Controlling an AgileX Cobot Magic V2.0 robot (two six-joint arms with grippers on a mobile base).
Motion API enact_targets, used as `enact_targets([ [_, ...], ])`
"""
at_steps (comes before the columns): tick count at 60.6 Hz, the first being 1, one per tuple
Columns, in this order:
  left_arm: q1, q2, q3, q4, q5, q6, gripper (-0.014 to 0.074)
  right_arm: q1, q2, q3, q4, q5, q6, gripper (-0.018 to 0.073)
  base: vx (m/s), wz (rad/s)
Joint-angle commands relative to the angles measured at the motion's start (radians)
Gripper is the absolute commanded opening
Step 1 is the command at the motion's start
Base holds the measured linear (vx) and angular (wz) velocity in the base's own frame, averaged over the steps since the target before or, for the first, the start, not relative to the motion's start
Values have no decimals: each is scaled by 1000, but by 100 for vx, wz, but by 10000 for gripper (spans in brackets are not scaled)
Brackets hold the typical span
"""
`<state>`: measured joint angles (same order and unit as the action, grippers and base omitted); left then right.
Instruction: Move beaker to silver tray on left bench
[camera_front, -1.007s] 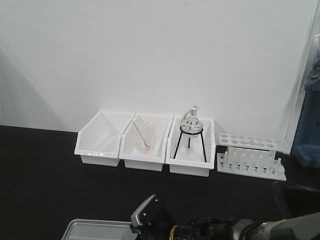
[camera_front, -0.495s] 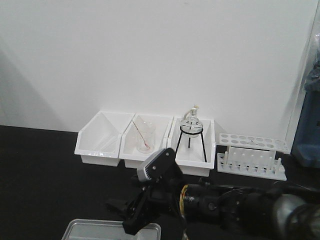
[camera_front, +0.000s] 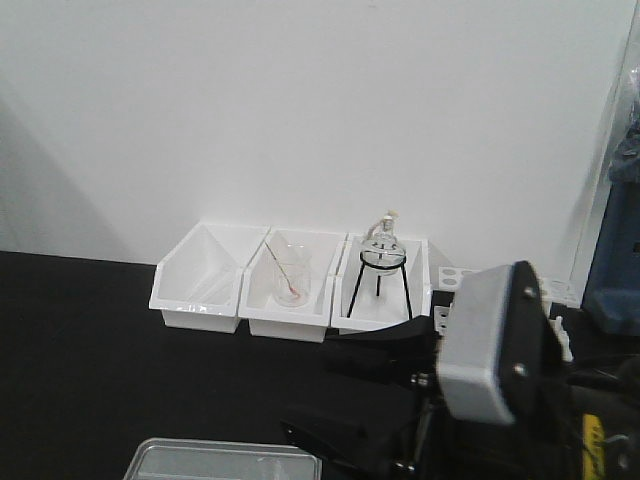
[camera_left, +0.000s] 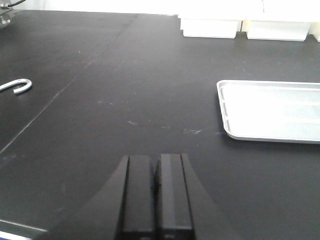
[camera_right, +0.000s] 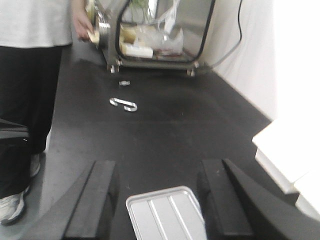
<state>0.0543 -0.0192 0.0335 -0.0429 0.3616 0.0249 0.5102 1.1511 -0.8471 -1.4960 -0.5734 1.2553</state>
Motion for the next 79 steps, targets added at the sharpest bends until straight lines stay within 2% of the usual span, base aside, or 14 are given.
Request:
enact_targets([
  [1, 0, -8, 19, -7, -79, 0, 1, -4, -88, -12, 31, -13, 3, 378, 0, 0],
  [29, 0, -8, 19, -7, -79, 0, 1, -4, -185, -12, 46, -4, 3, 251, 0, 0],
  [35, 0, -8, 19, -7, -79, 0, 1, -4, -197, -12, 167, 66, 0, 202, 0, 0],
  [39, 0, -8, 19, -7, -79, 0, 1, -4, -214, -12, 343, 145, -25, 170, 0, 0],
  [42, 0, -8, 19, -7, -79, 0, 1, -4, -230, -12, 566, 219, -99, 134, 0, 0],
  [46, 0, -8, 19, -7, -79, 0, 1, -4, -252, -12, 770, 335, -251, 70, 0, 0],
  [48, 0, -8, 19, -7, -79, 0, 1, -4, -273, -12, 925, 409, -365, 34, 0, 0],
  [51, 0, -8, 19, -7, -79, 0, 1, -4, -296, -12, 1068, 515, -557, -19, 0, 0],
  [54, 0, -8, 19, -7, -79, 0, 1, -5, -336, -12, 1209, 623, -773, -17, 0, 0],
  [57, 0, -8, 19, -7, -79, 0, 1, -17, -378, -12, 1273, 726, -998, -17, 0, 0],
  [59, 0, -8, 19, -7, -79, 0, 1, -36, -409, -12, 1315, 773, -1097, -17, 0, 0],
  [62, 0, -8, 19, -7, -79, 0, 1, -85, -455, -3, 1359, 795, -1175, -17, 0, 0],
  [74, 0, -8, 19, -7, -79, 0, 1, -407, -700, 247, 1379, 517, -1163, -17, 0, 0],
  [79, 0, -8, 19, -7, -79, 0, 1, -497, -799, 385, 1384, 436, -1157, -17, 0, 0],
])
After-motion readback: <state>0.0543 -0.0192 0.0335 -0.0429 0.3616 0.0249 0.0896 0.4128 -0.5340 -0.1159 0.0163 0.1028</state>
